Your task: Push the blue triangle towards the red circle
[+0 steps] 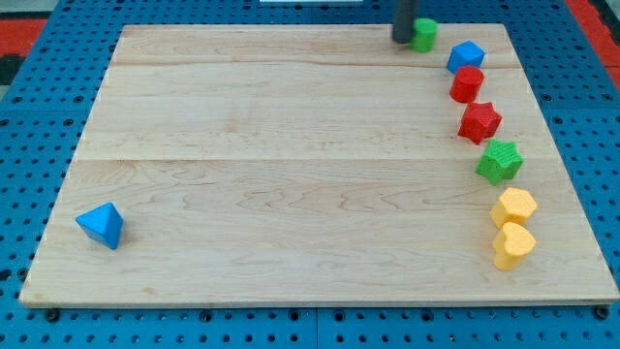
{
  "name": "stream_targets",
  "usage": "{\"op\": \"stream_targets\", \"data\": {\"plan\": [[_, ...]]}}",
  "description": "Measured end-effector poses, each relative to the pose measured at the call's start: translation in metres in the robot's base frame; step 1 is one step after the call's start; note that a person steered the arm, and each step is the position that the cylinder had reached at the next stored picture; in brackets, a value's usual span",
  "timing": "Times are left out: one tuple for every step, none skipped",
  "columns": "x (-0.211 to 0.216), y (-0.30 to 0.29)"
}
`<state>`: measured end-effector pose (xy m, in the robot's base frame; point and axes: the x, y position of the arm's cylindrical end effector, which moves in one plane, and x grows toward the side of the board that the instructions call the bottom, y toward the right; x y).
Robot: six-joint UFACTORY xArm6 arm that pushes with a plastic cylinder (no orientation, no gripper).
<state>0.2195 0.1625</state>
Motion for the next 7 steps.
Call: {"op": "stream_targets", "data": {"plan": [[0.011,-0.031],[0.061,-0.127],[0.119,-0.265],[0.192,-0.378],[0.283,-0.407],[0.335,-0.408],[0.364,-0.398]]}}
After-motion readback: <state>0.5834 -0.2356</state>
